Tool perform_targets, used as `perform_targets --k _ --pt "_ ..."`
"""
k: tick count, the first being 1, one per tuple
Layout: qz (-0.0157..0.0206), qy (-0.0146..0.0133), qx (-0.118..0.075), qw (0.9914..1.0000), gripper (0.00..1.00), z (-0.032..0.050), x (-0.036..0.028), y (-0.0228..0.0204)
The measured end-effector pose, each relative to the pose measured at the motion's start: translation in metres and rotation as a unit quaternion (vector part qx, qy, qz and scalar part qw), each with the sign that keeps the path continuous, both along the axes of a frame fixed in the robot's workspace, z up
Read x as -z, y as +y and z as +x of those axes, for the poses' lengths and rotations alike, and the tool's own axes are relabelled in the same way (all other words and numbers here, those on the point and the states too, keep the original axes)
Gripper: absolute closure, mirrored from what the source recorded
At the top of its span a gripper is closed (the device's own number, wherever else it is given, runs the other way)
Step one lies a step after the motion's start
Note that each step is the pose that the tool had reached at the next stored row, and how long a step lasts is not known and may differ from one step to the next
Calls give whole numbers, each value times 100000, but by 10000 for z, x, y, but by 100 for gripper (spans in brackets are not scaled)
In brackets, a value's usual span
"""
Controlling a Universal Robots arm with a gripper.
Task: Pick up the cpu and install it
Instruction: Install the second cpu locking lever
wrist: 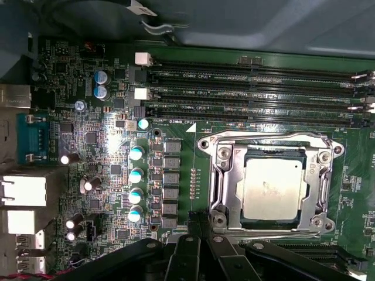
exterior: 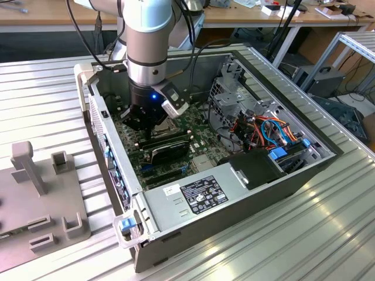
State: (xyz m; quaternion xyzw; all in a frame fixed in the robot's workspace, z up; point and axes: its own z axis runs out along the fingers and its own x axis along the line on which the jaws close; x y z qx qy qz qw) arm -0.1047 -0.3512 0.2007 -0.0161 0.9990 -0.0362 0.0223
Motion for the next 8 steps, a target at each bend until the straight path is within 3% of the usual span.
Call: perform_targets --k 4,8 --pt "12 -10 -6 100000 89 0 -15 -1" --pt "-55 -1 -12 100000 89 1 -102 -1"
